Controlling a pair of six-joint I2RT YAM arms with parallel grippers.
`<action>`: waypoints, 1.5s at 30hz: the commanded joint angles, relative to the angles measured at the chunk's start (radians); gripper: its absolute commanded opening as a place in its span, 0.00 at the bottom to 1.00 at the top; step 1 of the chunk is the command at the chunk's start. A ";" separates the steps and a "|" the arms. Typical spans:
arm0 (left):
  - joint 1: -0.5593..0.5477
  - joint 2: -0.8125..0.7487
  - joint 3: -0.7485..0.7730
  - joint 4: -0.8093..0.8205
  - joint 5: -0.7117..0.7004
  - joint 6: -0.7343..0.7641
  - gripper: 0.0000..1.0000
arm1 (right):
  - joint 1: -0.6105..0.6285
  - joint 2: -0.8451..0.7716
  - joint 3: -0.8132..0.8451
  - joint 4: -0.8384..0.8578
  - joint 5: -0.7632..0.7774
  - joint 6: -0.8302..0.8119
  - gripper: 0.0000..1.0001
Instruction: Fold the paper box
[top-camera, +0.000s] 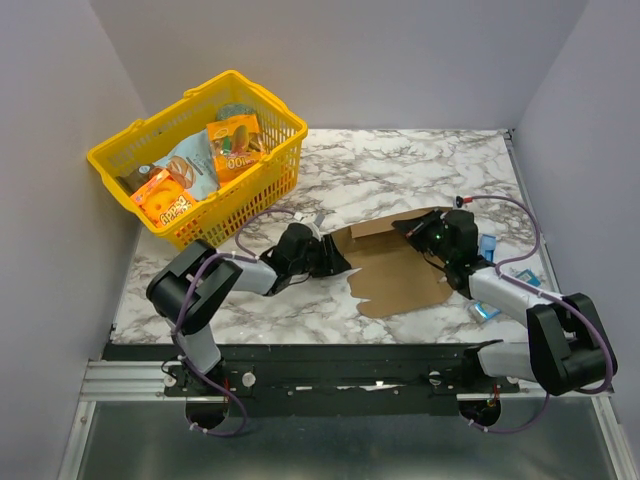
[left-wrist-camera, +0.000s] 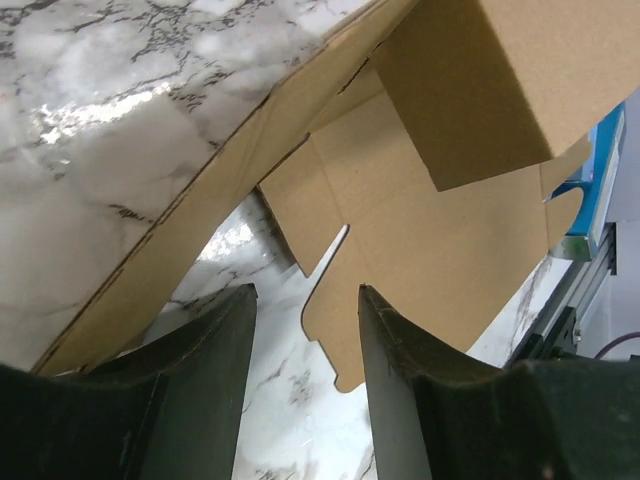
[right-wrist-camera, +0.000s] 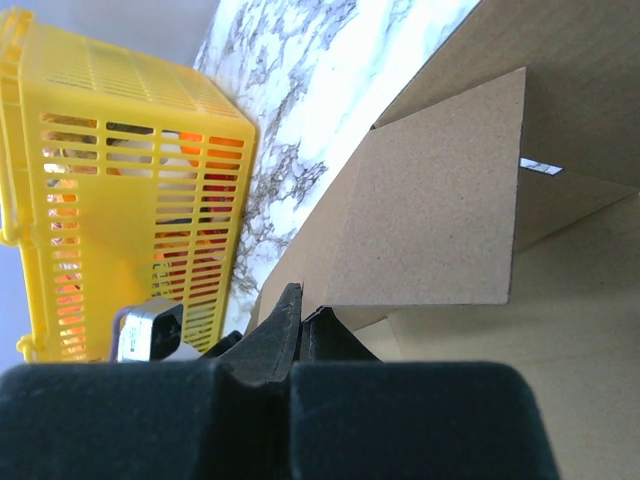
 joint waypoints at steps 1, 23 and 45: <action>-0.012 0.045 0.041 0.056 0.036 -0.013 0.54 | -0.001 -0.013 -0.023 -0.048 0.045 -0.034 0.01; -0.075 0.104 0.116 0.159 0.027 -0.040 0.48 | -0.001 -0.027 -0.047 -0.042 0.061 -0.025 0.00; -0.156 -0.091 0.099 -0.133 -0.222 0.123 0.68 | -0.001 -0.059 -0.050 -0.060 0.076 -0.026 0.00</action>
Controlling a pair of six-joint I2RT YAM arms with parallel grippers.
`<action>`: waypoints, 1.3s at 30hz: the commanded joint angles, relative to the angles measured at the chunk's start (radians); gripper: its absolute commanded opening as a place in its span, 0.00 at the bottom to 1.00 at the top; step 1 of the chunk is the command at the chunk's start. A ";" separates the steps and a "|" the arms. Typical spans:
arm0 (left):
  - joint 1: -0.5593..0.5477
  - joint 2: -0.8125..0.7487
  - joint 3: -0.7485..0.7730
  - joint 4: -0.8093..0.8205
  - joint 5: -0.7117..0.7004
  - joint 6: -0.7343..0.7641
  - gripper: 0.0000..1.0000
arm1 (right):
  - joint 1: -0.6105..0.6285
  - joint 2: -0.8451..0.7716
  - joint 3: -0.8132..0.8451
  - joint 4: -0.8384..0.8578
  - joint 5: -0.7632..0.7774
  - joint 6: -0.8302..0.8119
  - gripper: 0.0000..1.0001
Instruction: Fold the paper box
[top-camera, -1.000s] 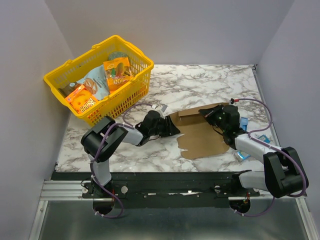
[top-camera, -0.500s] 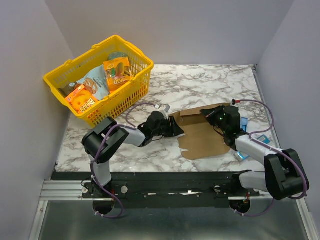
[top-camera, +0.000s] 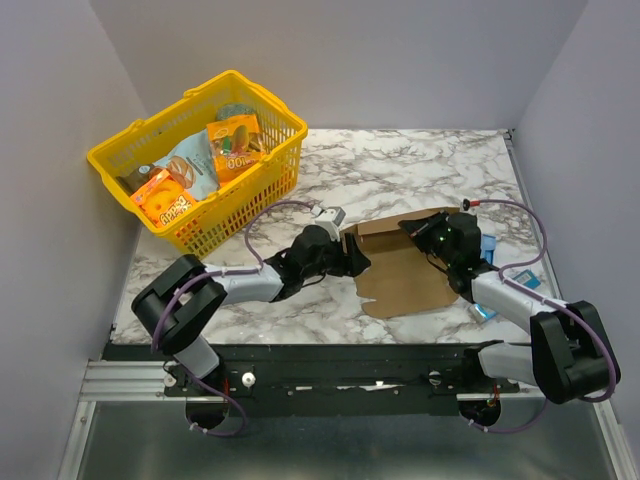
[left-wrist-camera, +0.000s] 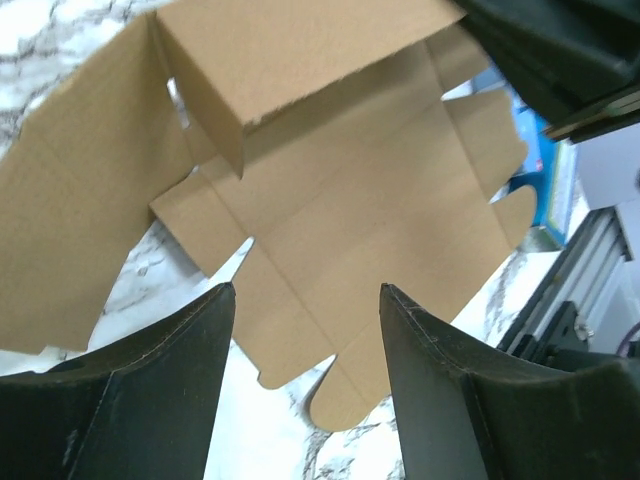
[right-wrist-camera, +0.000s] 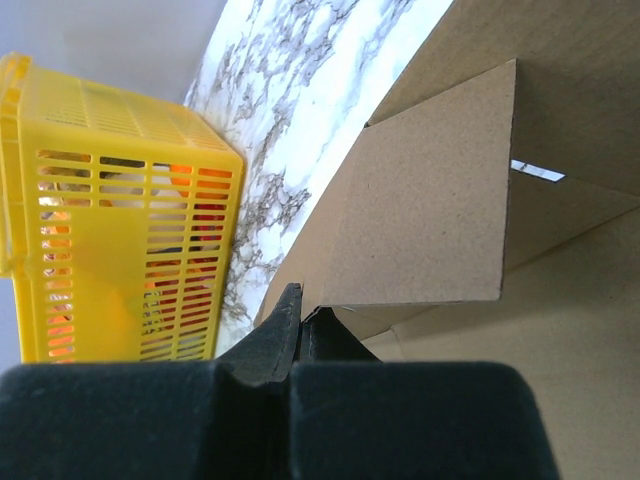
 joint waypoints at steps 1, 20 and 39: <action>-0.003 0.061 0.034 -0.079 -0.046 0.012 0.68 | 0.005 -0.018 -0.025 -0.049 0.000 -0.027 0.01; 0.017 0.241 0.091 0.060 0.057 -0.031 0.56 | 0.004 -0.030 -0.033 -0.052 0.002 -0.023 0.00; -0.010 0.239 0.175 0.077 0.021 0.009 0.52 | 0.005 -0.010 -0.039 -0.035 -0.006 -0.012 0.00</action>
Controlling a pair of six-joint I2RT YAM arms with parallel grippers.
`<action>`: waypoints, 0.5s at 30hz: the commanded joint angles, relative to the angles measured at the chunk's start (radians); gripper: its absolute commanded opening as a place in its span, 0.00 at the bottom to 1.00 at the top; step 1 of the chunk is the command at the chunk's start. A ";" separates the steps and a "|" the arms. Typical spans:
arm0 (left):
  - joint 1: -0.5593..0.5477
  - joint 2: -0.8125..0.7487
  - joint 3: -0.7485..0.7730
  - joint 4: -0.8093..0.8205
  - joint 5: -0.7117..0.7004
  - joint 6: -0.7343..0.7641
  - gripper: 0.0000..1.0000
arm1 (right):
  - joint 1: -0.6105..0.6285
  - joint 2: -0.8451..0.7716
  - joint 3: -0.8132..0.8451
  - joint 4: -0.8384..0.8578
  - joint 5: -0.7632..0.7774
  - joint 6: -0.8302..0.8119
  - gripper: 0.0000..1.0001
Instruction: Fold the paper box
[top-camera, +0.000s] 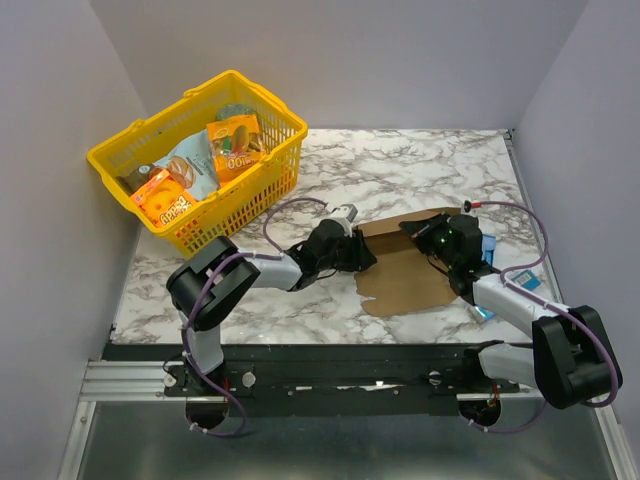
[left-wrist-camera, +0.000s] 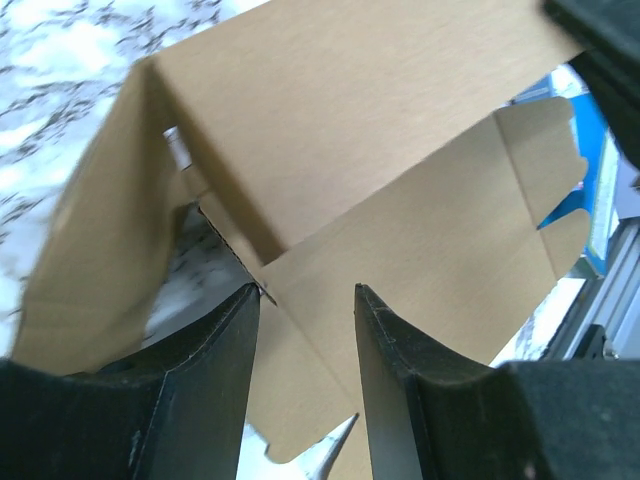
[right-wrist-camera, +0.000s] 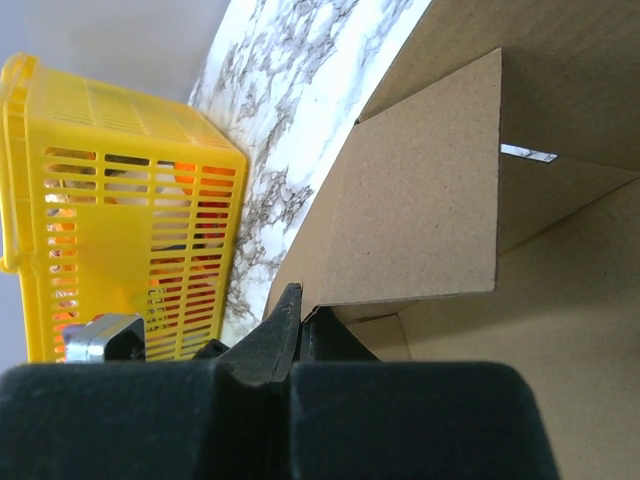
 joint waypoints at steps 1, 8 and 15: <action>-0.013 0.023 0.051 0.048 -0.006 0.019 0.52 | 0.005 0.017 -0.023 -0.028 -0.005 -0.018 0.00; -0.019 0.050 0.061 0.052 0.015 0.013 0.52 | 0.005 0.027 -0.026 -0.022 -0.007 -0.013 0.00; -0.020 0.023 0.033 0.059 0.018 0.022 0.57 | 0.003 0.023 -0.033 -0.025 0.005 -0.009 0.00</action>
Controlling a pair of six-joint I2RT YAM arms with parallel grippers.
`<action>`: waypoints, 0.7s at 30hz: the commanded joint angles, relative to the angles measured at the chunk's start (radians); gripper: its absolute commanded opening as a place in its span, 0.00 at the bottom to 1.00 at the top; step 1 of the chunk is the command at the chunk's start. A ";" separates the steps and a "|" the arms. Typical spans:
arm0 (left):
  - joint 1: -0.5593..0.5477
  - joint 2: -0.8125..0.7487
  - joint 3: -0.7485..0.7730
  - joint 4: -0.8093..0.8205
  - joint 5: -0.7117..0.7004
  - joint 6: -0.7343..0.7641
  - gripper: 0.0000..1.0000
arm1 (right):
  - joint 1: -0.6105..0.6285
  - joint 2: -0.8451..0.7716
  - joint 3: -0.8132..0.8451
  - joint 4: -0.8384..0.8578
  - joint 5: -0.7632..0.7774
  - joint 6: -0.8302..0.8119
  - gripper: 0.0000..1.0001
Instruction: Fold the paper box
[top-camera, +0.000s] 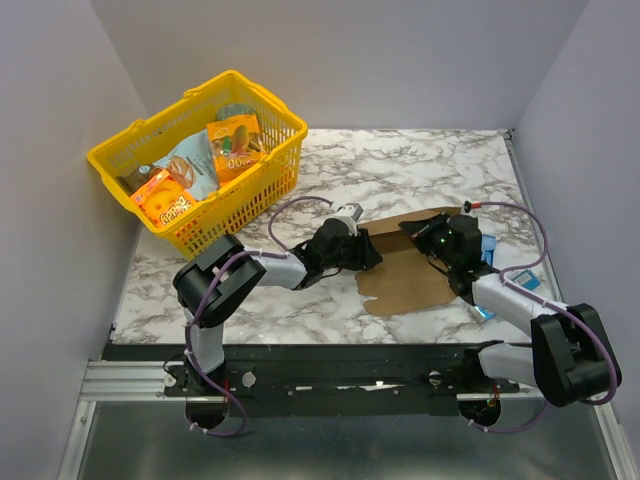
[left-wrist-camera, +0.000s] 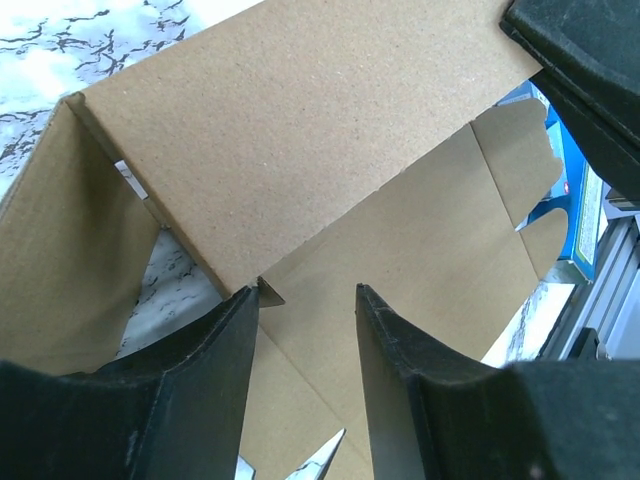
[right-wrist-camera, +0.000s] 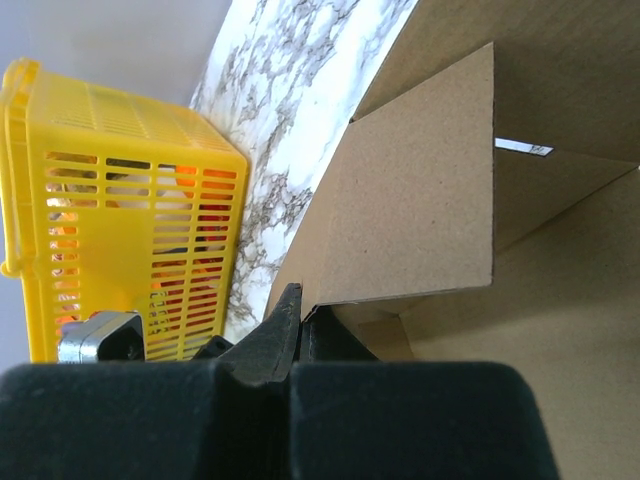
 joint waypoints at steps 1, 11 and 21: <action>-0.002 -0.037 -0.025 0.032 0.008 0.033 0.59 | 0.004 0.010 -0.030 -0.046 0.010 -0.017 0.00; -0.001 -0.278 -0.145 -0.029 -0.026 0.193 0.79 | 0.005 -0.001 -0.044 -0.046 0.031 -0.016 0.01; 0.166 -0.446 -0.154 -0.151 0.043 0.313 0.83 | 0.005 -0.013 -0.049 -0.046 0.029 -0.016 0.00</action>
